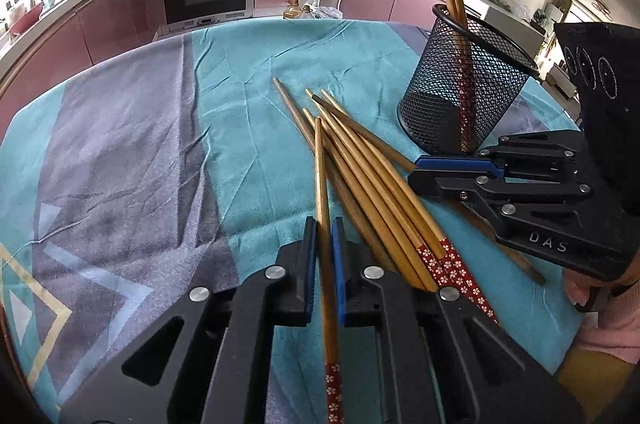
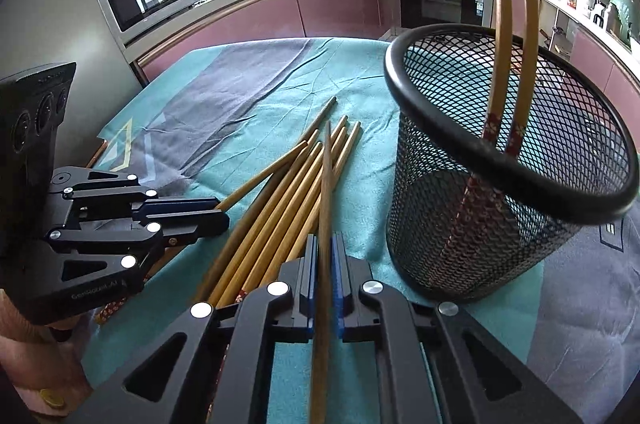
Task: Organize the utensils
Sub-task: 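Lift the left tool's chopstick upright over the cup while the right tool carries its own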
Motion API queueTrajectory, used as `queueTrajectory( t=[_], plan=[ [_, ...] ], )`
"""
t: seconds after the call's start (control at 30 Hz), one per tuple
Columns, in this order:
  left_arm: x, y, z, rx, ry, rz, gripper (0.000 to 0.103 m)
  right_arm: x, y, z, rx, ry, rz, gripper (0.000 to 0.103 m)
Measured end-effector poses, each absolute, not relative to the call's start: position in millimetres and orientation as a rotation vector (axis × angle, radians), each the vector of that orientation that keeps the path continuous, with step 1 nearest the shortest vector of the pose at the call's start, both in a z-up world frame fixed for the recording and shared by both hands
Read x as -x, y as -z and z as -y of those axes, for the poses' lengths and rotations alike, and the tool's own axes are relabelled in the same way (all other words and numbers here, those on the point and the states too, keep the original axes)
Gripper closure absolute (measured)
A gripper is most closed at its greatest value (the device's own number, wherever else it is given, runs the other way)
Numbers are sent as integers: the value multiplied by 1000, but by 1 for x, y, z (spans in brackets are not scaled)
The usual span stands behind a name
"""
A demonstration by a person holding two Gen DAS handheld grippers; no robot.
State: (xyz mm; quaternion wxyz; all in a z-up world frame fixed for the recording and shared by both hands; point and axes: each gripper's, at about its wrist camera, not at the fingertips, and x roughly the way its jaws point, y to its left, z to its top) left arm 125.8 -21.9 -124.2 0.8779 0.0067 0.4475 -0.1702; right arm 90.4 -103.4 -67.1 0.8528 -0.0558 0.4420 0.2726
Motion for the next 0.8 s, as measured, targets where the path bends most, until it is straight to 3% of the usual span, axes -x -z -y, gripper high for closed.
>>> queueTrajectory(
  t=[0.8],
  plan=[
    [-77, 8, 8, 92, 518, -652, 96, -45, -29, 174, -53, -581, -643, 97]
  ],
)
